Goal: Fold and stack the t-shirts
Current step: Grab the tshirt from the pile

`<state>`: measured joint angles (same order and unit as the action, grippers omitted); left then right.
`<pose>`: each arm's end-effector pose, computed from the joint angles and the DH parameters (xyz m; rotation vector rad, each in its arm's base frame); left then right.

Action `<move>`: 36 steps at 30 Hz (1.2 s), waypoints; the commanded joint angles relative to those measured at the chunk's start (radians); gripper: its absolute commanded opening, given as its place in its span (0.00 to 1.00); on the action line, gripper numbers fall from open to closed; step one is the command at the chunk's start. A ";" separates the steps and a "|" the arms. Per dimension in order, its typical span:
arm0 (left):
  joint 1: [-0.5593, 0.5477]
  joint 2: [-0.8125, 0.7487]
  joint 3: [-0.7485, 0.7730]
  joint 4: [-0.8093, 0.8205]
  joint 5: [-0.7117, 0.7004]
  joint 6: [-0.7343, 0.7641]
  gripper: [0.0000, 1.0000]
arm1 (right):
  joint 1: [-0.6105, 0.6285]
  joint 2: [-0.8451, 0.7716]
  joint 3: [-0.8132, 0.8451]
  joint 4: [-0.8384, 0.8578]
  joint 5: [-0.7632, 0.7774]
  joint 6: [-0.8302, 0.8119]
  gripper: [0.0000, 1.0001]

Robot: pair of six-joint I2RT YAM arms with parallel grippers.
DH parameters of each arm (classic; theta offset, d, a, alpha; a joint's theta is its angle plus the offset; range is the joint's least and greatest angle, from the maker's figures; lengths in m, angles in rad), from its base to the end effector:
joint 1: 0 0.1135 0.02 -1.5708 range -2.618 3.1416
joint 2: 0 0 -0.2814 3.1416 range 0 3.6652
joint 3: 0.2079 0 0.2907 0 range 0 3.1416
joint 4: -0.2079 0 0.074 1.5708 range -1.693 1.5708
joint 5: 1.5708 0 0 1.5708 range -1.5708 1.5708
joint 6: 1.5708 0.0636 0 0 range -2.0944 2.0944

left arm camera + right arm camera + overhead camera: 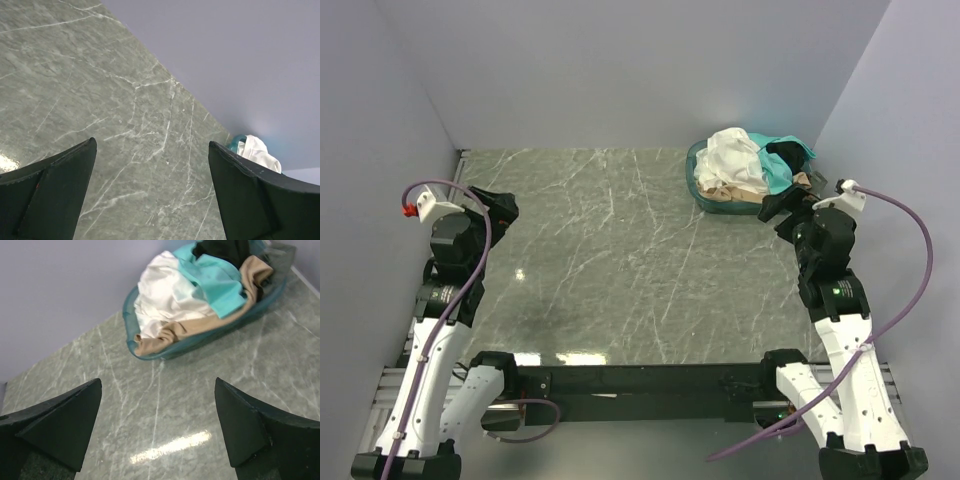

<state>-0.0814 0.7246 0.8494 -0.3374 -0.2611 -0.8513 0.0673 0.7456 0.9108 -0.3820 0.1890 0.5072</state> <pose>0.2171 -0.0012 0.3664 -0.8467 1.5853 -0.4390 0.2175 0.0027 0.3810 0.5222 1.7124 0.2442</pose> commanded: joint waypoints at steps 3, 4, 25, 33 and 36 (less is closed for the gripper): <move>0.005 -0.021 -0.018 0.049 0.011 0.021 0.99 | -0.008 0.091 -0.015 0.224 -0.141 -0.134 1.00; 0.005 -0.021 -0.024 0.054 0.007 0.021 0.99 | -0.006 0.128 0.011 0.218 -0.146 -0.133 1.00; 0.006 0.036 -0.033 0.106 0.025 0.047 1.00 | -0.006 1.498 1.331 -0.066 -0.070 -0.257 0.92; 0.006 0.044 -0.041 0.097 -0.007 0.034 0.99 | -0.003 1.652 1.360 -0.003 -0.017 -0.297 0.69; 0.006 0.038 -0.036 0.101 -0.001 0.034 0.99 | -0.001 1.640 1.346 0.005 -0.022 -0.299 0.21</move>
<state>-0.0814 0.7769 0.7940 -0.2745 -0.2520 -0.8249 0.0666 2.4023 2.2135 -0.4129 0.1497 0.2218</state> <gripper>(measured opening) 0.995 0.292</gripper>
